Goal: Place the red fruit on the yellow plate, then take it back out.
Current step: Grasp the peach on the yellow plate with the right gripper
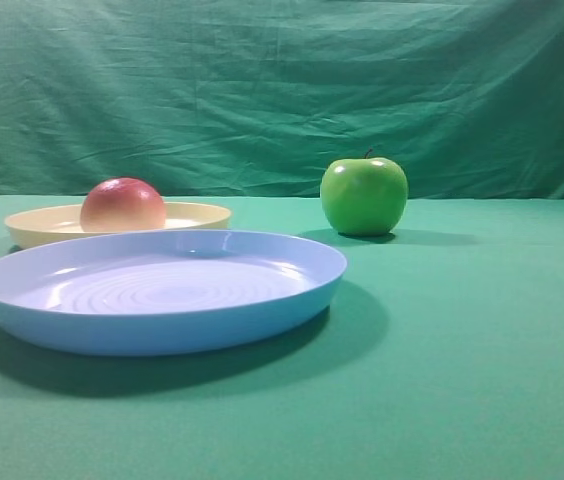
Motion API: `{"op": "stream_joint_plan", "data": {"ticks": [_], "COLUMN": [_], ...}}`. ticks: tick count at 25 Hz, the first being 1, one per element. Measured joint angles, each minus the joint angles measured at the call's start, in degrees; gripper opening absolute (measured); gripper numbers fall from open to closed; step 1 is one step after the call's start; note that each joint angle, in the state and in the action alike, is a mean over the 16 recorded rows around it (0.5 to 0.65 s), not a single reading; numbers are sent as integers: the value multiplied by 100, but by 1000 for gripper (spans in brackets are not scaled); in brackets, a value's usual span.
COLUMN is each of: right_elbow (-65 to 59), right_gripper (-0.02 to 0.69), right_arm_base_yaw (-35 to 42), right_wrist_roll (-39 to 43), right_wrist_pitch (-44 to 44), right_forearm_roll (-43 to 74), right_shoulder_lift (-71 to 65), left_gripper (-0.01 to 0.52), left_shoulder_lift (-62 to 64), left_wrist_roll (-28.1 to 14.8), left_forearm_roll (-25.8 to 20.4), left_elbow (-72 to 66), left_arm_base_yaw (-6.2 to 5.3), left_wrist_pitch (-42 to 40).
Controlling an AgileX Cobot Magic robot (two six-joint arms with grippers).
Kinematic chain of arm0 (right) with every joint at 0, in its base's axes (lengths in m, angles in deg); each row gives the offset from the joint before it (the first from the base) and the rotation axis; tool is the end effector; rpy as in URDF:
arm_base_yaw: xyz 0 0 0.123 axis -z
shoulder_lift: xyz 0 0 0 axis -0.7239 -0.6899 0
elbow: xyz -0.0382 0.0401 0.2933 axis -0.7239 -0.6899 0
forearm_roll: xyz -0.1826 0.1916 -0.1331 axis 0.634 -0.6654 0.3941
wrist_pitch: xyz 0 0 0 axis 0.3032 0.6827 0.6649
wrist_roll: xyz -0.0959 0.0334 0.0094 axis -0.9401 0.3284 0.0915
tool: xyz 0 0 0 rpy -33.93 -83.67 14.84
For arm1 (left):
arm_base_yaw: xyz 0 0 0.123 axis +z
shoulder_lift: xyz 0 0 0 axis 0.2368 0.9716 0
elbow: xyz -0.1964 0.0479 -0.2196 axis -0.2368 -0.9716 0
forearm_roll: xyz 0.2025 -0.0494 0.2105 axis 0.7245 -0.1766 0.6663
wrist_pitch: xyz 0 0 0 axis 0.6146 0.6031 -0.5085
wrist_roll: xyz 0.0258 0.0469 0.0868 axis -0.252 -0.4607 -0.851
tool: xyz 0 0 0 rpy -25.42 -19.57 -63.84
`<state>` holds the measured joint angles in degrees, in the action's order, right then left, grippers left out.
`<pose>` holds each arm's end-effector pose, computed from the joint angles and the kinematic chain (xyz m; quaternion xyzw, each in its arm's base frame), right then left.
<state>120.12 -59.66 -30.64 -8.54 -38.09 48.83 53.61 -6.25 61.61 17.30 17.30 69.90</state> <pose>0.1231 0.0215 0.3229 -0.0183 0.8081 0.0781 0.5835 0.0926 0.0180 0.1748 -0.0716 0.7912 0.0582 0.6046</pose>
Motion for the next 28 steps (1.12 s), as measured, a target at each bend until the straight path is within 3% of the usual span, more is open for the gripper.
{"op": "stream_joint_plan", "data": {"ticks": [13, 28], "right_elbow": [1367, 1497], "right_gripper": [0, 0], "right_arm_base_yaw": [-1489, -1742], "right_wrist_roll": [-189, -285], "right_wrist_pitch": [661, 425], "right_forearm_roll": [-66, -269], "right_shoulder_lift": [-2083, -2614], "left_gripper": [0, 0], "left_shoulder_lift": [0, 0], "left_wrist_roll": [0, 0], "left_forearm_roll": [0, 0], "left_elbow": [0, 0], "left_arm_base_yaw": [0, 0], "left_wrist_pitch": [0, 0]}}
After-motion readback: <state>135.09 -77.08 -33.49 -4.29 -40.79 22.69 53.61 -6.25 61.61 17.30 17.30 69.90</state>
